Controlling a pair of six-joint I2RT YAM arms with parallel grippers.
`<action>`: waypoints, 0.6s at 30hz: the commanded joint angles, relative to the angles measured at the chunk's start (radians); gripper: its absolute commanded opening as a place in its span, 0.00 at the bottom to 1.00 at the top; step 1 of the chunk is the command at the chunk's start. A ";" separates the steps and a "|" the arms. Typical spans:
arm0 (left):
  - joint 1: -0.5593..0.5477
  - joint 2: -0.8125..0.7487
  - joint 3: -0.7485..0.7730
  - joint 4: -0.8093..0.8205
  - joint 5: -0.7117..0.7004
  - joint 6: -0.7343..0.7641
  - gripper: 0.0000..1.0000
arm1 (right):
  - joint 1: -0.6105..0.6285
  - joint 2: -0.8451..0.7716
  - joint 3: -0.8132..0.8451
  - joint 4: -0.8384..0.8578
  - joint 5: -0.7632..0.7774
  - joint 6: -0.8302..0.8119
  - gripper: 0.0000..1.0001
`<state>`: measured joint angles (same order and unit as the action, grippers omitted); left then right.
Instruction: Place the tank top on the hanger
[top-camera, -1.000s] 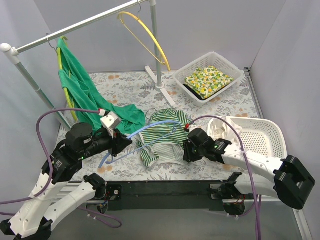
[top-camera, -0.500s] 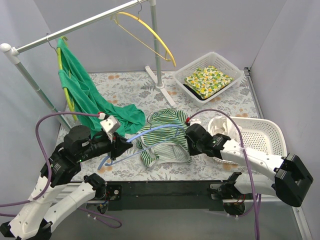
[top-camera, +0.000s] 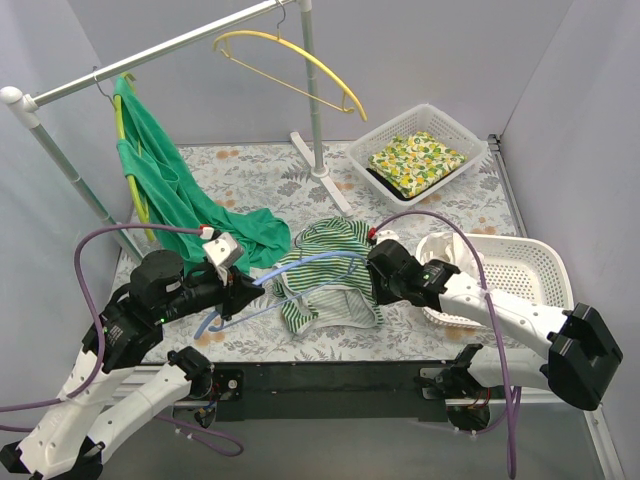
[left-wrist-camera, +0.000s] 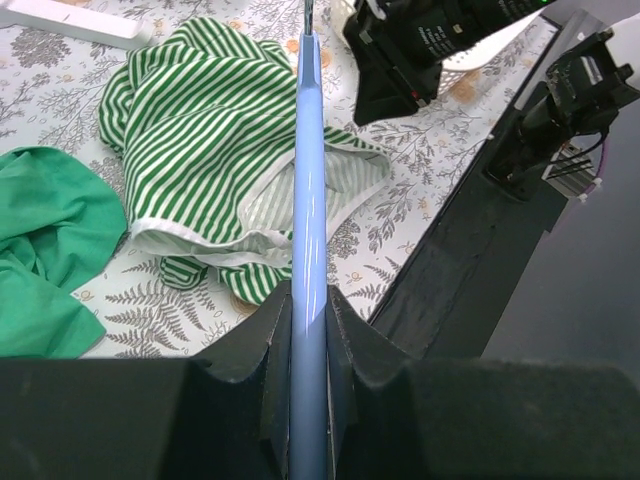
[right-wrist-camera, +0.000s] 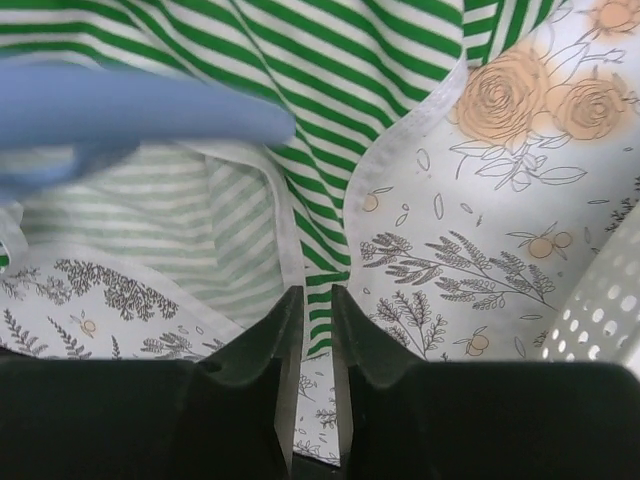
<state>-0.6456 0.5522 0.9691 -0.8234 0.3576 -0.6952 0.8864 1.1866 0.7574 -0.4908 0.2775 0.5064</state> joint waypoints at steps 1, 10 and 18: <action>-0.005 -0.001 0.026 0.012 -0.052 0.013 0.00 | 0.002 -0.010 -0.039 0.031 -0.142 -0.005 0.27; -0.005 0.003 0.028 0.003 -0.046 0.003 0.00 | 0.017 -0.009 -0.104 0.066 -0.189 0.009 0.35; -0.005 0.008 0.031 -0.002 0.001 0.000 0.00 | 0.017 0.044 -0.093 0.069 -0.118 0.009 0.33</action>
<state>-0.6456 0.5579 0.9691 -0.8394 0.3172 -0.6956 0.8982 1.2068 0.6556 -0.4438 0.1055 0.5110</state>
